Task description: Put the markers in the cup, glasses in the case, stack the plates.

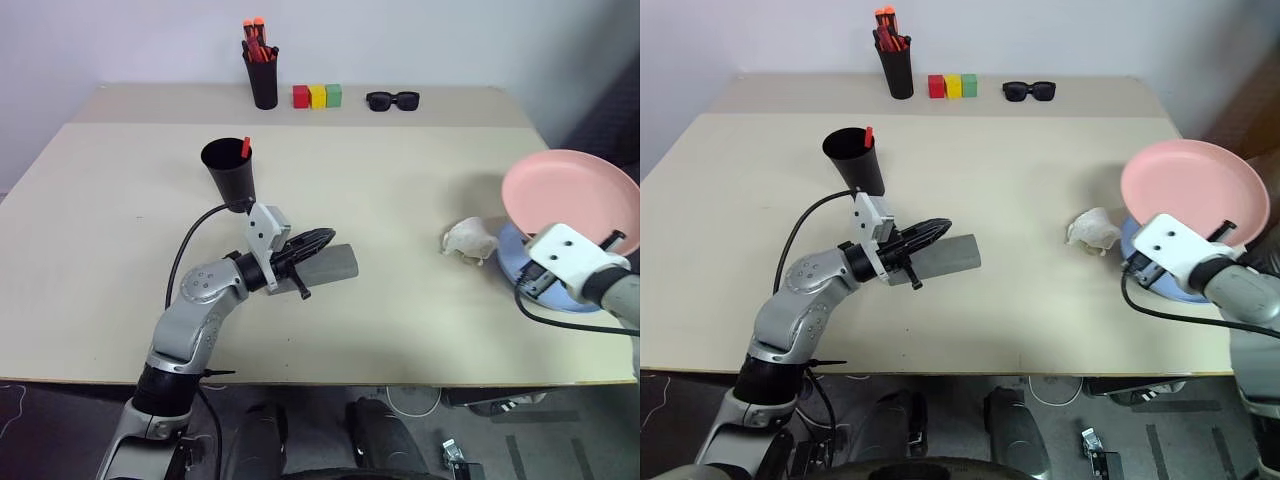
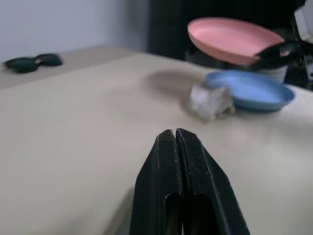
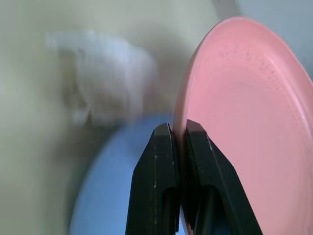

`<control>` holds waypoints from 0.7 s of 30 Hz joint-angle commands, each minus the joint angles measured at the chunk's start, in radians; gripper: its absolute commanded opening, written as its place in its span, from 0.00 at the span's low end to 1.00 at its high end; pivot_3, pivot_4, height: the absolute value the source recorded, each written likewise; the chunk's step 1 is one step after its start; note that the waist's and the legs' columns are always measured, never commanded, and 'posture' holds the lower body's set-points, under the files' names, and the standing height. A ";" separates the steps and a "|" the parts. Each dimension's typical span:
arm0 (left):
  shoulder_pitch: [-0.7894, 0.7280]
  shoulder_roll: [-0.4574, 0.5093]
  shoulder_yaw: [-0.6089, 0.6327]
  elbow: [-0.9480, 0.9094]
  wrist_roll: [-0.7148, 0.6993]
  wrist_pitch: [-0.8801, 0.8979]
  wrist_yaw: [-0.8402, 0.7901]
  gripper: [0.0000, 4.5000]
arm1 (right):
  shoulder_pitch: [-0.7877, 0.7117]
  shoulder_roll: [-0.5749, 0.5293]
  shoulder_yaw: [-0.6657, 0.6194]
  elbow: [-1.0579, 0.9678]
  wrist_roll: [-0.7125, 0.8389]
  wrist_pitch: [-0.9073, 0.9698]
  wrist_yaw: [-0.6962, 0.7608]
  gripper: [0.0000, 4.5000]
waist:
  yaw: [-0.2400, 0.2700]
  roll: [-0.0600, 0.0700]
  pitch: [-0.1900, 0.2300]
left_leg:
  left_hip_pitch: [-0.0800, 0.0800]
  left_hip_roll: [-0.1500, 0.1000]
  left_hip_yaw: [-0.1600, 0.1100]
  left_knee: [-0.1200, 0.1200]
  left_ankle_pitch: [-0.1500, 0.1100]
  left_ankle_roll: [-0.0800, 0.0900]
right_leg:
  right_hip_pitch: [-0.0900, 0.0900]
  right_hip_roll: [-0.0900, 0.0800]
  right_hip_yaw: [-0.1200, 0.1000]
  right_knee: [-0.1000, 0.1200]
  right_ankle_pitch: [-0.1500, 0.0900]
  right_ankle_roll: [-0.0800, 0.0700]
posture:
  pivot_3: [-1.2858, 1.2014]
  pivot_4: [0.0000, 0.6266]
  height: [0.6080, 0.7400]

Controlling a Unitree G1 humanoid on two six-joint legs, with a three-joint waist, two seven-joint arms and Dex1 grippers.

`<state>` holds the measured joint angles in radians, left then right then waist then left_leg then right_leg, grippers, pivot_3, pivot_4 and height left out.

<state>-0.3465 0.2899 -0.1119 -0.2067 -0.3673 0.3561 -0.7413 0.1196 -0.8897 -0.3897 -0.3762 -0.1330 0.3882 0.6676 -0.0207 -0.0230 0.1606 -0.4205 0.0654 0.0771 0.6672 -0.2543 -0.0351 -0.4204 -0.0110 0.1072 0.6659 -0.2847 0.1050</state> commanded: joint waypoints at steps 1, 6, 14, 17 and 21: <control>-0.028 -0.011 -0.008 0.012 -0.011 -0.033 -0.020 0.00 | 0.063 0.011 -0.067 -0.060 0.022 0.033 0.023 0.07 | 0.002 0.000 0.000 | 0.001 0.000 0.000 0.000 0.000 0.000 | 0.001 0.000 0.000 0.000 0.000 0.000 | 0.52 0.24 0.89; -0.027 -0.011 -0.002 0.008 -0.011 -0.033 -0.022 0.00 | 0.093 -0.007 -0.066 -0.065 0.028 0.042 0.035 0.56 | 0.002 0.000 0.000 | 0.001 0.000 0.000 0.000 0.000 0.000 | 0.002 0.000 0.000 -0.001 0.000 0.000 | 0.52 0.24 0.89; 0.001 0.001 0.019 -0.021 -0.010 -0.025 0.006 0.00 | -0.010 0.018 0.028 -0.082 0.127 0.013 0.083 0.91 | 0.003 0.000 0.000 | 0.001 0.000 -0.001 0.000 0.000 0.000 | 0.002 0.000 0.000 -0.001 0.000 0.000 | 0.52 0.24 0.89; 0.007 0.006 0.020 -0.032 -0.009 -0.025 0.015 0.00 | -0.080 0.024 0.175 -0.026 0.046 -0.059 0.040 0.91 | 0.003 0.000 0.000 | 0.001 0.000 -0.001 0.000 0.000 0.000 | 0.002 0.000 0.000 -0.001 0.000 0.000 | 0.52 0.24 0.89; 0.021 0.018 0.018 -0.058 -0.006 -0.021 0.026 0.00 | -0.203 0.039 0.364 0.148 -0.143 -0.167 -0.083 0.91 | 0.001 0.000 0.000 | 0.001 0.000 -0.001 0.000 0.000 0.000 | 0.002 0.000 0.000 -0.001 0.000 -0.001 | 0.52 0.24 0.89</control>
<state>-0.3239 0.2997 -0.1036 -0.2200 -0.3676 0.3409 -0.7216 -0.0578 -0.8443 -0.0550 -0.2764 -0.1962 0.2721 0.6427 -0.0195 -0.0235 0.1608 -0.4195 0.0650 0.0766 0.6673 -0.2543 -0.0351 -0.4185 -0.0113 0.1071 0.6648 -0.2851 0.1044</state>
